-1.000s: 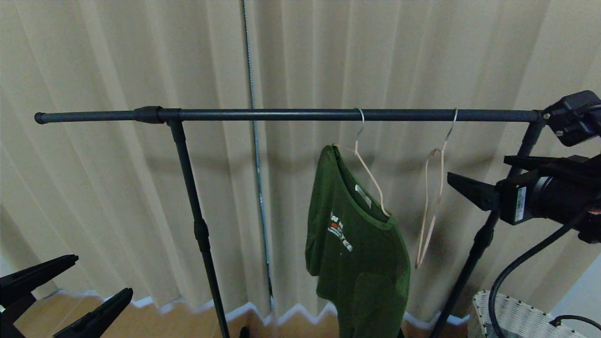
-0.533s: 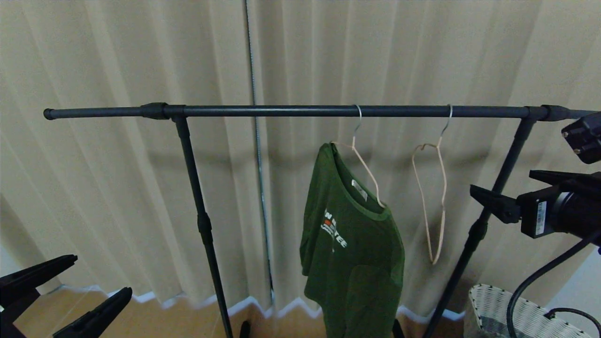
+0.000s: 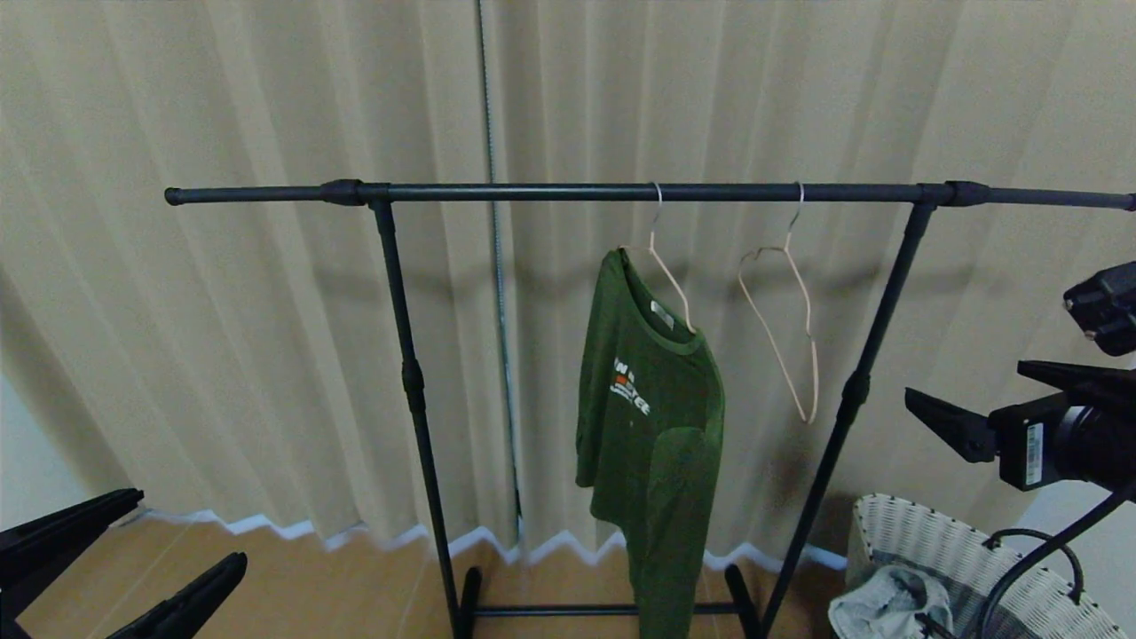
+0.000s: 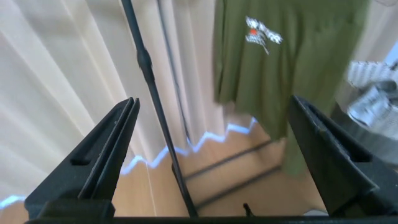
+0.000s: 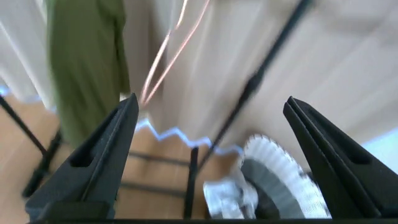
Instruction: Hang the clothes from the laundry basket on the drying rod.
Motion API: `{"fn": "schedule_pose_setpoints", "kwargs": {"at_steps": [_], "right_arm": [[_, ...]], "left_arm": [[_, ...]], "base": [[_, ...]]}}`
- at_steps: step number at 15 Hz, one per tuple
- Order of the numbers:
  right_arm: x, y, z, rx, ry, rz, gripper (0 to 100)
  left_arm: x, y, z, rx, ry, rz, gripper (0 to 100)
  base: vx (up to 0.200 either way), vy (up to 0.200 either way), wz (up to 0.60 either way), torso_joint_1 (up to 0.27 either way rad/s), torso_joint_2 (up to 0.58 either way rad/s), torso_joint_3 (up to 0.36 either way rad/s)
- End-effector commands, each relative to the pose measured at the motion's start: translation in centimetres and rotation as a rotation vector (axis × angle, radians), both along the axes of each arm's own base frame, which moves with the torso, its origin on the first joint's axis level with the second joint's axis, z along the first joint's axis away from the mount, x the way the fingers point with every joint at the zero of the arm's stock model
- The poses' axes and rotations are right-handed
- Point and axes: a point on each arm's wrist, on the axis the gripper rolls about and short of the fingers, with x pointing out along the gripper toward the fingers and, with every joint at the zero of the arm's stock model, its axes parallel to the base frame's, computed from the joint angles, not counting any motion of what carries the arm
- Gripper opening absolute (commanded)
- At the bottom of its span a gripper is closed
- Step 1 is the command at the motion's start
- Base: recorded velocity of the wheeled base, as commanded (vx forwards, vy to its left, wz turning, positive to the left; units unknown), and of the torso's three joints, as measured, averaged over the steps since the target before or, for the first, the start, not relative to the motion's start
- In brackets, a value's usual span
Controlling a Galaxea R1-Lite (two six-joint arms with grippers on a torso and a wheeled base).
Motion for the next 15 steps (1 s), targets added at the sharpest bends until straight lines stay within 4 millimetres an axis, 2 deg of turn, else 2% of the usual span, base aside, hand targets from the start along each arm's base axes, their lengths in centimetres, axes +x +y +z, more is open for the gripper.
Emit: {"fn": "schedule_pose_setpoints", "kwargs": {"at_steps": [1, 4, 7, 11, 15], "right_arm": [[-0.4, -0.6, -0.9, -0.018, 0.024, -0.021, 100], [-1.7, -1.5, -3.9, -0.051, 0.127, -0.055, 100], [-2.4, -1.7, -6.1, -0.065, 0.201, -0.055, 100], [-3.4, -1.9, -7.2, -0.061, 0.219, -0.044, 100], [-3.6, -1.9, -7.9, -0.033, 0.126, -0.037, 100]], "left_arm": [[-0.2, 0.0, -0.5, 0.004, 0.013, -0.002, 100], [0.3, -0.1, -0.7, 0.012, 0.04, -0.002, 100], [1.5, -0.3, -1.2, 0.021, 0.116, 0.004, 100], [1.9, 0.2, -0.9, 0.019, 0.115, 0.065, 100], [2.1, 0.8, -0.7, 0.018, 0.108, 0.122, 100]], "base": [[0.0, 0.0, 0.0, 0.0, 0.0, 0.0], [0.0, 0.0, 0.0, 0.0, 0.0, 0.0], [0.0, 0.0, 0.0, 0.0, 0.0, 0.0], [0.0, 0.0, 0.0, 0.0, 0.0, 0.0], [0.0, 0.0, 0.0, 0.0, 0.0, 0.0]]}}
